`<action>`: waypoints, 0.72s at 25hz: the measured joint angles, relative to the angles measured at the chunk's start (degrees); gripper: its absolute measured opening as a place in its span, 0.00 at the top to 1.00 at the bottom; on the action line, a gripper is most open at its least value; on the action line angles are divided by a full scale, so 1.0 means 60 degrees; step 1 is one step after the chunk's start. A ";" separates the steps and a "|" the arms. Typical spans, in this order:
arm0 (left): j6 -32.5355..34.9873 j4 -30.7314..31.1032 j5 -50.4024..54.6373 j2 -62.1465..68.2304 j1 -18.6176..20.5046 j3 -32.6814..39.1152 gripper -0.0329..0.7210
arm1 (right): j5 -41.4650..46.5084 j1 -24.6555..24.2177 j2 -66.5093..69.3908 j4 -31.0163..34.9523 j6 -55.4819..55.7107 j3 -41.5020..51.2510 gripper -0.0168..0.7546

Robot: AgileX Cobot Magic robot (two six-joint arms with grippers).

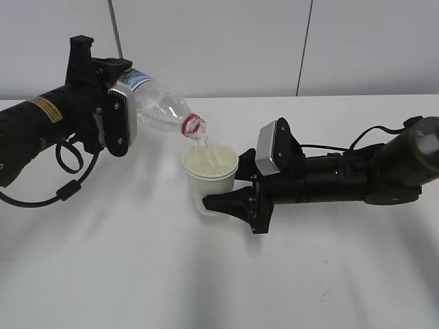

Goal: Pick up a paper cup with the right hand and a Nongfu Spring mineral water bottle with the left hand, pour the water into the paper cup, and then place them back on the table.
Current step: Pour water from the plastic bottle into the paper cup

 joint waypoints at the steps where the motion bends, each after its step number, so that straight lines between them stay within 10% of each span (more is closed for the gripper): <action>1: 0.0047 -0.0008 0.0000 0.0000 0.0000 0.0000 0.40 | 0.0000 0.0000 0.0000 0.0000 0.0000 0.0000 0.36; 18: 0.0278 -0.0008 -0.0084 0.0000 0.0000 0.0000 0.40 | 0.0089 0.0000 0.0000 0.0021 0.0000 0.0000 0.37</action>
